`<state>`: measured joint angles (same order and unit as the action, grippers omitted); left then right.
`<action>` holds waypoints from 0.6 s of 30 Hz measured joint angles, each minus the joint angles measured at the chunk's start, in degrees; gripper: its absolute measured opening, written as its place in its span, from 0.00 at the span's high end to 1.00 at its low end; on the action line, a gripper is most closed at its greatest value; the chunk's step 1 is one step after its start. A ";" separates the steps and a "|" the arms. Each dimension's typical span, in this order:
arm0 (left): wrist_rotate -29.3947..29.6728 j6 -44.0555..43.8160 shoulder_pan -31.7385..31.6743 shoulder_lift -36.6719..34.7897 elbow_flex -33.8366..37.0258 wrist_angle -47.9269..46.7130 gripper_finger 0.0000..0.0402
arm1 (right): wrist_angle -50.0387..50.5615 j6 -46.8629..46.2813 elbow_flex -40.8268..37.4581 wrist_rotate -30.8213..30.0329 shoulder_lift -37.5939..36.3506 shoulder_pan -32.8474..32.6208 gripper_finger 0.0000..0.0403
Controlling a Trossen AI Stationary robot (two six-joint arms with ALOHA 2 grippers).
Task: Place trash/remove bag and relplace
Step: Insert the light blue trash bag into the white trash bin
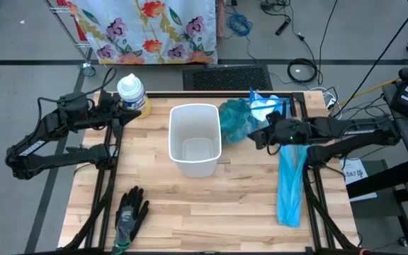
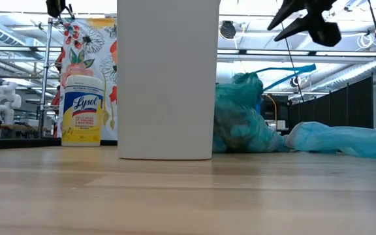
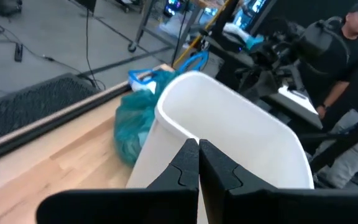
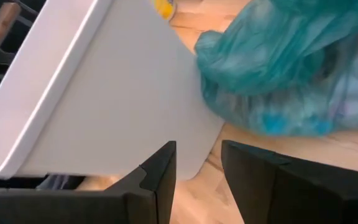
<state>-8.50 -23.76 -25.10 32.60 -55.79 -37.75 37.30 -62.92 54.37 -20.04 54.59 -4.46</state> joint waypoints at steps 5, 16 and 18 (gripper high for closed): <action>-0.32 -0.01 0.36 0.00 0.00 -3.82 0.99 | 2.59 -5.16 0.00 -4.71 0.25 -6.89 0.70; 1.23 0.54 2.80 -0.19 0.00 -5.42 0.99 | 4.95 -11.93 0.00 -14.68 3.45 -20.18 0.70; 1.25 0.28 2.80 -0.07 0.47 -4.37 0.99 | 4.96 -13.14 0.00 -14.65 4.85 -21.27 0.70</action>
<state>-7.25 -23.48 -22.31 32.53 -55.32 -42.12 42.26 -76.06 54.37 -34.70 59.44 -25.73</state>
